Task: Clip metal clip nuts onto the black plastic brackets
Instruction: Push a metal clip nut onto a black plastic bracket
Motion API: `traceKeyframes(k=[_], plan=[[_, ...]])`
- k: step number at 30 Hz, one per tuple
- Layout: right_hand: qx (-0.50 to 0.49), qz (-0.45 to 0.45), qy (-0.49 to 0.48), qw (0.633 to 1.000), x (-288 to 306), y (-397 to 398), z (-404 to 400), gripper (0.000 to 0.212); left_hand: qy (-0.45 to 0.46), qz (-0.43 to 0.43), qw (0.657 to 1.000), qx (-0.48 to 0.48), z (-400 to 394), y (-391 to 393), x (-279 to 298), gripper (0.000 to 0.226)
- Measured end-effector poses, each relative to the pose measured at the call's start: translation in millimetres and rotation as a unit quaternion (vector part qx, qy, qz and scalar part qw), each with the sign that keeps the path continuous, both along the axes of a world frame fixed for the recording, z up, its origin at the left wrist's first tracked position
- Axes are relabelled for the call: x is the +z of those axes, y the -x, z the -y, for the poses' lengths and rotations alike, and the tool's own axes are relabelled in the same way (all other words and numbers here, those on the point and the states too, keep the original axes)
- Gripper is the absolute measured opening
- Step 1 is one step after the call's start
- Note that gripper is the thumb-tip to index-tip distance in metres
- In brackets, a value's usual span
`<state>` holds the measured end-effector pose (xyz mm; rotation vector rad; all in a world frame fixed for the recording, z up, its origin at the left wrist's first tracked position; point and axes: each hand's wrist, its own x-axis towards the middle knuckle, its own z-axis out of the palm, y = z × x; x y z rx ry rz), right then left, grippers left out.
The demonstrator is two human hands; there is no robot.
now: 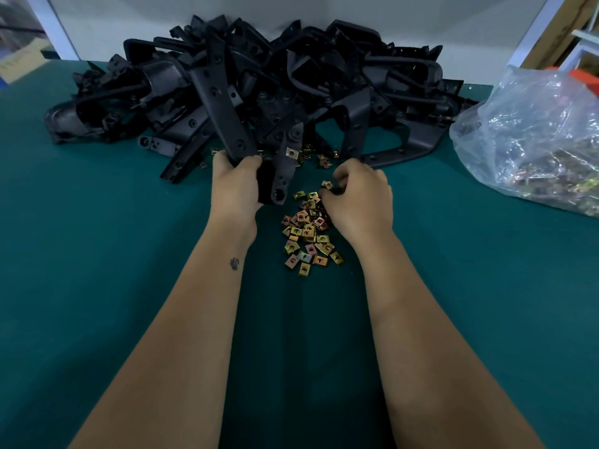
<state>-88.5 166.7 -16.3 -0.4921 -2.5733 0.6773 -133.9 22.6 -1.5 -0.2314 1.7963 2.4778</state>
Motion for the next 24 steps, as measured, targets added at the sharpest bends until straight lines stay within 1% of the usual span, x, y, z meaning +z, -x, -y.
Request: traceKeyframes(k=[1, 2, 4, 6, 7, 8, 9, 10, 11, 13, 14, 16, 18, 21, 24], plan=[[-0.003, 0.007, -0.006, 1.0, 0, 1, 0, 0.031, 0.066, -0.02, 0.997, 0.018, 1, -2, -1, 0.016], [-0.005, 0.012, -0.015, 1.0, -1, 2, -1, 0.033, 0.134, -0.05, 0.989, 0.034, 1, -4, -2, 0.024], [-0.007, 0.014, -0.026, 1.0, -2, 3, -2, 0.027, 0.243, -0.103, 0.963, 0.06, 2, -6, -6, 0.048], [-0.004, 0.011, -0.03, 0.999, -3, 2, -1, 0.021, 0.323, -0.111, 0.934, 0.107, 2, -6, -6, 0.075], [-0.002, 0.007, -0.032, 0.999, -3, 2, -1, 0.019, 0.349, -0.111, 0.921, 0.133, 2, -7, -4, 0.083], [0.001, -0.004, -0.031, 1.0, -3, 1, -1, 0.017, 0.366, -0.122, 0.909, 0.155, 1, -8, -2, 0.084], [0.007, -0.025, -0.013, 1.0, -2, 1, 0, 0.015, 0.379, -0.149, 0.897, 0.171, 1, -10, 0, 0.08], [0.016, -0.058, 0.031, 0.998, 0, 0, 1, 0.014, 0.393, -0.187, 0.882, 0.18, 1, -13, 1, 0.072], [0.027, -0.096, 0.095, 0.99, 3, -1, 3, 0.013, 0.411, -0.228, 0.864, 0.182, 0, -15, 0, 0.061], [0.047, -0.171, 0.21, 0.962, 10, -3, 8, 0.019, 0.442, -0.298, 0.832, 0.155, -3, -19, -1, 0.038], [0.055, -0.194, 0.246, 0.948, 13, -4, 10, 0.021, 0.448, -0.321, 0.824, 0.13, -5, -20, -2, 0.031], [0.072, -0.216, 0.292, 0.929, 16, -6, 15, 0.023, 0.438, -0.347, 0.826, 0.073, -9, -22, -4, 0.024], [0.092, -0.223, 0.314, 0.918, 18, -6, 20, 0.021, 0.422, -0.353, 0.834, 0.031, -11, -23, -4, 0.025], [0.11, -0.228, 0.321, 0.913, 17, -7, 26, 0.021, 0.411, -0.351, 0.841, 0.013, -9, -21, -4, 0.027], [0.12, -0.227, 0.323, 0.911, 17, -7, 27, 0.019, 0.398, -0.342, 0.851, 0.018, -6, -21, -3, 0.024]])
